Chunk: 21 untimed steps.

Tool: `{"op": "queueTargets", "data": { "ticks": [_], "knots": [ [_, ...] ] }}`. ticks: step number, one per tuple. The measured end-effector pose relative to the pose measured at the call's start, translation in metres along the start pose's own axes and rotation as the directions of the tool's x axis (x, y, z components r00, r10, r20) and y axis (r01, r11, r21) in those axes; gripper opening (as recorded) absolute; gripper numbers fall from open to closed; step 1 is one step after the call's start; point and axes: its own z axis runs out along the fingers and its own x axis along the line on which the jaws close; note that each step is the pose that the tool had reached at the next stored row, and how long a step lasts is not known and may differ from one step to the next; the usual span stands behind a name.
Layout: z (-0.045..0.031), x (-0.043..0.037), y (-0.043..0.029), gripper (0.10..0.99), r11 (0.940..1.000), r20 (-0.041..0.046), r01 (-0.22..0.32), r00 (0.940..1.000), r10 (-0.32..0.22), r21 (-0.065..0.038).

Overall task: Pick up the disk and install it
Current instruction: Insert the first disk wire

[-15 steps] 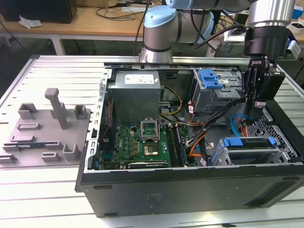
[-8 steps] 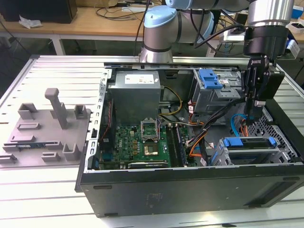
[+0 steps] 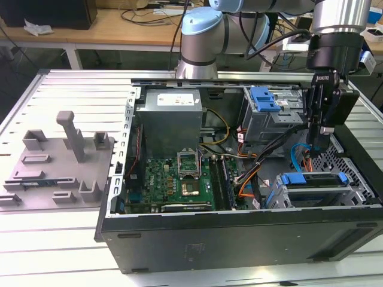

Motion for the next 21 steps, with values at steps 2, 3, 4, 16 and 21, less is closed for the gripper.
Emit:
{"op": "queueTargets", "data": {
  "ticks": [2,3,4,16,21],
  "knots": [
    [0.0001,-0.0002,-0.0005,0.349,1.0,-0.0004,0.003,1.0,-0.003,-0.004],
    [0.0001,-0.0002,-0.0006,0.349,1.0,-0.0004,0.003,1.0,-0.003,-0.004],
    [0.0001,-0.0001,-0.0006,0.349,1.0,-0.0005,0.003,1.0,-0.003,-0.004],
    [0.0017,-0.0014,-0.0023,0.349,1.0,-0.0006,0.004,1.0,-0.004,-0.003],
    [0.0021,-0.0019,-0.0021,0.349,1.0,0.0008,-0.001,1.0,0.001,0.005]
  ]
}}
